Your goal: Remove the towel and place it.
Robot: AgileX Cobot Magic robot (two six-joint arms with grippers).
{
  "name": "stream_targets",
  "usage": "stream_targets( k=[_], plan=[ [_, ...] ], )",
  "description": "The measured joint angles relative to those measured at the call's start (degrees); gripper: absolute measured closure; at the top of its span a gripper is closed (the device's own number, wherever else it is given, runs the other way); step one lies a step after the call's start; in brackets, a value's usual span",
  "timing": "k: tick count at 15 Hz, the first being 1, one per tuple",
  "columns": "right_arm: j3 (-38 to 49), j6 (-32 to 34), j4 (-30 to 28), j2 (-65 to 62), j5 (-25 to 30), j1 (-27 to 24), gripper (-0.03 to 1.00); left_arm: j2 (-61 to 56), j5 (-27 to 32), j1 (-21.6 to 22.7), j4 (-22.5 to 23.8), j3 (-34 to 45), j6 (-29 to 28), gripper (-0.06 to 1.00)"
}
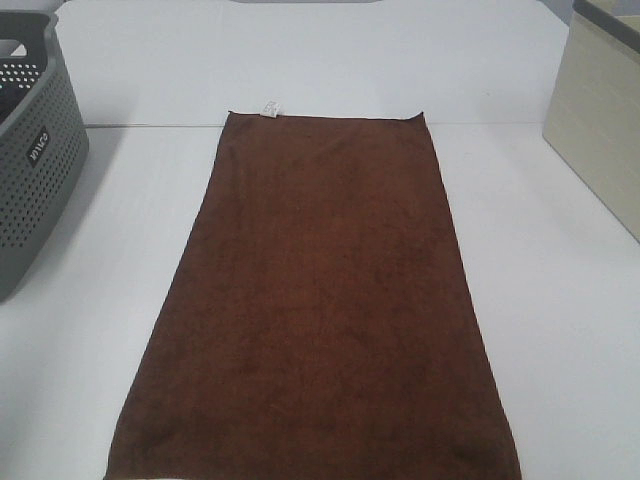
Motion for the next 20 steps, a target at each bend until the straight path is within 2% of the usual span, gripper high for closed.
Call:
stream_targets(
  k=[3,7,9,12,13,14,20],
  plan=[
    [7.51,-0.06,-0.74,-8.71,0.0,0.0,0.2,-16.79,-0.17,0.0,4.47,8.48,-0.17,0.16],
    [14.15,-0.57,-0.8,-17.3,0.06,0.0,0.2,-34.21,2.64,0.0,4.64,15.01,-0.23,0.16],
    [15.64,-0.63,-0.8,-20.57,-0.06,0.0,0.2,-38.16,3.38,0.0,4.18,16.5,-0.34,0.16],
    [18.91,-1.78,-0.69,-22.57,-1.66,0.0,0.2,-38.67,3.67,0.0,2.75,20.0,-0.4,0.16],
    [20.05,-3.78,0.11,-22.57,-6.47,0.0,0.2,-38.67,1.15,0.0,1.26,21.49,-0.11,0.16],
    [21.08,-4.3,0.29,-22.57,-7.91,0.0,0.2,-38.67,0.92,0.0,0.52,21.6,0.69,0.16],
    [21.43,-4.76,0.29,-22.57,-8.88,0.0,0.2,-38.67,0.57,0.06,-0.97,21.6,2.18,0.16]
  ],
)
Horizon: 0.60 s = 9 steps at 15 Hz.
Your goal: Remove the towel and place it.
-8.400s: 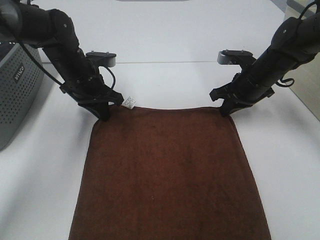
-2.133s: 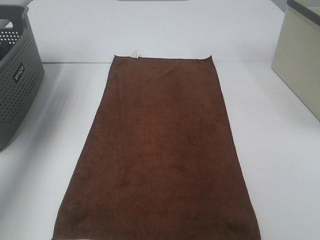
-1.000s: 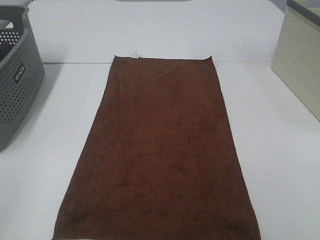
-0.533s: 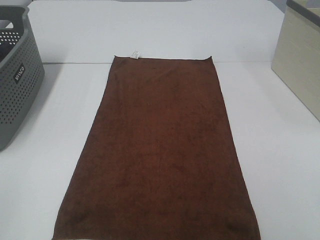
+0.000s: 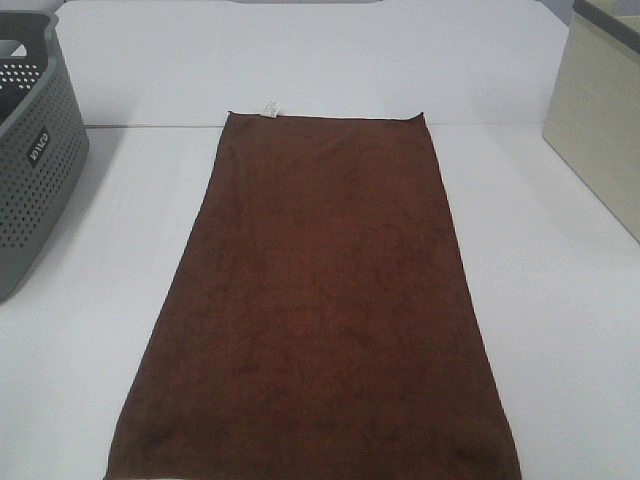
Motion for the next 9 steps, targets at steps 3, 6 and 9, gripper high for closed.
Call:
stream_targets(
  k=[3,6,9],
  plan=[
    [0.0,-0.06,0.0,0.0,-0.06,0.0,0.2,0.0,0.0,0.0,-0.11,0.0,0.0,0.16],
    [0.0,-0.06,0.0,0.0,-0.06,0.0,0.2,0.0,0.0,0.97,-0.63,0.0,0.0,0.16],
    [0.0,-0.06,0.0,0.0,-0.06,0.0,0.2,0.0,-0.06,2.46,-2.06,0.0,-0.23,0.16]
  ],
)
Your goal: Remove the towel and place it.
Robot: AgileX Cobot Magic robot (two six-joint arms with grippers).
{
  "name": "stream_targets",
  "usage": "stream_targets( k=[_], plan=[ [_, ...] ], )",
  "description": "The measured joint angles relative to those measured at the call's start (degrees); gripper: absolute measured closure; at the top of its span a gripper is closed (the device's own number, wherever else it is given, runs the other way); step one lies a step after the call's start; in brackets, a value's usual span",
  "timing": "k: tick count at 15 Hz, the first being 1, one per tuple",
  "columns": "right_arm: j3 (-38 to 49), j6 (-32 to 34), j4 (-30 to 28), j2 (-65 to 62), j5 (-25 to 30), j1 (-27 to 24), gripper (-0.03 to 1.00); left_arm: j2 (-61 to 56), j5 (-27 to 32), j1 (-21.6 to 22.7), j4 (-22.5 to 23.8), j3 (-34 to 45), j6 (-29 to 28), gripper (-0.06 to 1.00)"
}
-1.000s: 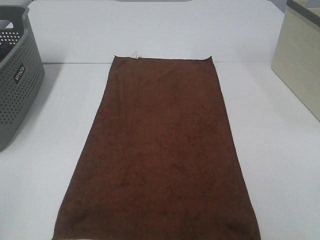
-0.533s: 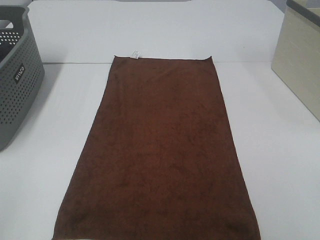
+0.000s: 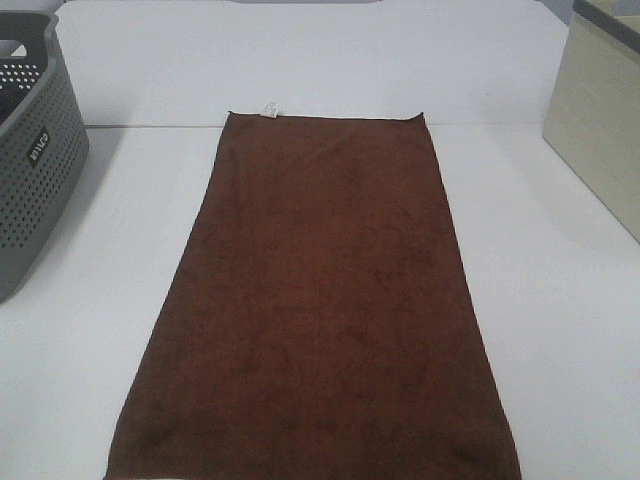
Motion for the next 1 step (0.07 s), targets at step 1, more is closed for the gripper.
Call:
stream_targets(
  k=[1],
  plan=[
    [0.0,0.0,0.0,0.0,0.0,0.0,0.2,0.0,0.0,0.0,-0.06,0.0,0.0,0.16]
  ],
)
